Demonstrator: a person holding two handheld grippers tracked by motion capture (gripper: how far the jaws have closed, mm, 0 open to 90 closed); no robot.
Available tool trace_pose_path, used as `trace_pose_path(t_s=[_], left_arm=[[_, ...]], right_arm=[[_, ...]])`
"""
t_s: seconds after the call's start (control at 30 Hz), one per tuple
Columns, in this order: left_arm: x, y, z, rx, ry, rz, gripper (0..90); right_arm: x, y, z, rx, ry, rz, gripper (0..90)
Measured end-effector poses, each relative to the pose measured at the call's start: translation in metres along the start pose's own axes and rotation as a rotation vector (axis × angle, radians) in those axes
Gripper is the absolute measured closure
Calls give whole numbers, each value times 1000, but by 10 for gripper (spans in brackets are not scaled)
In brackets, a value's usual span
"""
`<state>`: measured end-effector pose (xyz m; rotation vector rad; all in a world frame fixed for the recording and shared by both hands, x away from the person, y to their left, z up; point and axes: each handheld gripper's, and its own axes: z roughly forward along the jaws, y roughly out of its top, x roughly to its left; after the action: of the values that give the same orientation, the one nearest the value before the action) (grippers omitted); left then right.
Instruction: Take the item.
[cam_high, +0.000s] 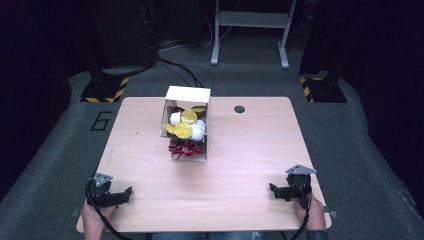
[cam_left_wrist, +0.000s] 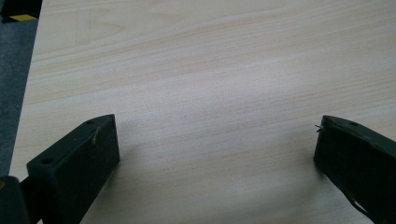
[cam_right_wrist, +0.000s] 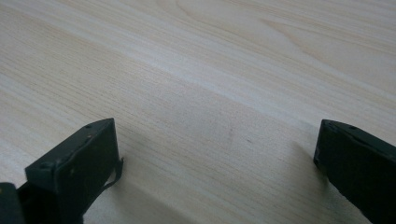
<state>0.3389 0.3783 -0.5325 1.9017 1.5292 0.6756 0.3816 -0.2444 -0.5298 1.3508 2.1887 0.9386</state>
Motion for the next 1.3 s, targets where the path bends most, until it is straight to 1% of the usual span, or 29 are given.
trace_pose_path(t_s=[0.13, 0.23, 0.27, 0.3, 0.33, 0.37, 0.4, 0.43, 0.47, 0.53, 0.57, 0.6, 0.63, 0.67, 0.7, 0.73, 0.77, 0.8, 0.83, 0.87, 0.9, 1.07, 1.1, 1.13, 1.27, 1.3], left_arm=[[0, 0, 0, -3, 6, 6, 0], [0, 1, -1, 1, 9, 1, 0], [-1, 3, -3, -4, 10, -1, 0], [-2, 4, -5, -14, 5, -16, 0], [-3, 7, -9, -17, -1, -10, 1], [-4, 10, -11, -33, -1, -19, 1], [-4, 13, -15, -31, -9, -7, 1], [-5, 17, -18, -36, -16, -6, 1], [-6, 21, -21, -54, -15, -4, 1], [-8, 27, -27, -67, -22, 4, 1], [-9, 31, -30, -78, -30, 0, 1], [-9, 33, -33, -77, -32, 6, 1], [-10, 36, -34, -89, -38, 0, 1], [-11, 39, -37, -93, -41, 8, 1], [-11, 42, -39, -84, -42, 17, 1], [-14, 47, -41, -96, -47, 24, 1], [-14, 47, -41, -96, -47, 24, 1], [-15, 49, -42, -105, -51, 24, 1], [-16, 52, -45, -95, -57, 31, 1], [-18, 55, -45, -109, -58, 33, 2], [-19, 57, -47, -105, -64, 38, 2], [-25, 69, -50, -112, -82, 51, 3], [-26, 71, -51, -113, -79, 59, 3], [-28, 75, -52, -114, -86, 67, 3], [-33, 86, -56, -120, -97, 83, 4], [-35, 88, -56, -129, -94, 86, 5]], right_arm=[[0, 0, 0, -1, 1, 4, 0], [0, 0, 0, -1, 1, 4, 0], [0, 0, 0, -1, 0, 4, 0], [0, 0, 0, -1, 0, 3, 0], [0, 0, 0, -1, 0, 3, 0], [0, 0, 0, -1, 0, 4, 0], [0, 0, 0, -1, 0, 3, 0], [0, 0, 0, -1, 0, 3, 0], [0, 0, 0, -1, 0, 3, 0], [0, 0, 0, -1, 0, 3, 0], [0, 0, 0, -1, 0, 3, 0], [0, 0, 0, -1, 0, 3, 0], [0, 0, 0, -1, 0, 3, 0], [0, 0, 0, -1, 0, 3, 0], [0, 0, 0, -1, 0, 3, 0], [0, 0, 0, -1, 0, 4, 0], [0, 0, 0, -1, 0, 3, 0], [0, 0, 0, -1, 0, 4, 0], [0, 0, 0, -1, 0, 4, 0], [0, 0, 0, -1, 0, 3, 0], [0, 0, 0, -1, 0, 3, 0], [0, 0, 0, -1, 0, 3, 0], [0, 0, 0, -1, 0, 3, 0], [0, 0, 0, -1, 0, 3, 0], [0, 0, 0, -1, 0, 3, 0], [0, 0, 0, 0, -7, -1, 0]])
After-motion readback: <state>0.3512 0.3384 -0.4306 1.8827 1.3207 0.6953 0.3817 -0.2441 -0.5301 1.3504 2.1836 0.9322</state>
